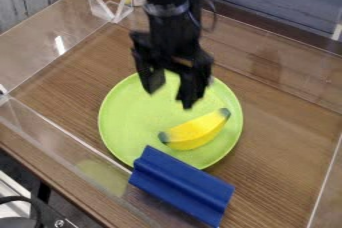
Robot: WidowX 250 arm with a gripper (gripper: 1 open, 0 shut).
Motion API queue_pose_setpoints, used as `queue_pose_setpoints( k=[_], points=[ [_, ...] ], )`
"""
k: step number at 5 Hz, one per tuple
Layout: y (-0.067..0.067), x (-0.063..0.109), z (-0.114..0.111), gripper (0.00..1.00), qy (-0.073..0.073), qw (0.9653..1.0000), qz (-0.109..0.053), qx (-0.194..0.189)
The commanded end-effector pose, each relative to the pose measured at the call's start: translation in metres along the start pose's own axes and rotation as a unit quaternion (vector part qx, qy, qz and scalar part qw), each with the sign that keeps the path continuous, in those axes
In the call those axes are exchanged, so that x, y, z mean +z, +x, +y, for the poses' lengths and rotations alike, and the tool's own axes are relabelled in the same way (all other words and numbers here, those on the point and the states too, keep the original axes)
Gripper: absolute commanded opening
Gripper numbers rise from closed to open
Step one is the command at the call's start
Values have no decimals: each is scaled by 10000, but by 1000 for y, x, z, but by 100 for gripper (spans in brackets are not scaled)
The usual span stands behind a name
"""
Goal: Put the banana in the green plate
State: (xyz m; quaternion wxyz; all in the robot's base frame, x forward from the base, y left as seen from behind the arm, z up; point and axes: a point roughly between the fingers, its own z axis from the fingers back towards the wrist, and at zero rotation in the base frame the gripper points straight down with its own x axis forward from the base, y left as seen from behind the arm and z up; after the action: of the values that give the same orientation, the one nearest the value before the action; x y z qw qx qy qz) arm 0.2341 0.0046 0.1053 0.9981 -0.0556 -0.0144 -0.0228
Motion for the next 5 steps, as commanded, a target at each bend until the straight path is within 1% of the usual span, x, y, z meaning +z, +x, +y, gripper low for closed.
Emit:
queue_pose_setpoints(
  k=[1, 2, 3, 5],
  points=[
    [6, -3, 3, 100, 85, 9998, -170, -100],
    [3, -20, 8, 100, 145, 9998, -72, -129],
    [4, -26, 9, 100, 157, 9997, -85, -159],
    [5, -29, 8, 100, 169, 9996, -93, -195]
  ],
)
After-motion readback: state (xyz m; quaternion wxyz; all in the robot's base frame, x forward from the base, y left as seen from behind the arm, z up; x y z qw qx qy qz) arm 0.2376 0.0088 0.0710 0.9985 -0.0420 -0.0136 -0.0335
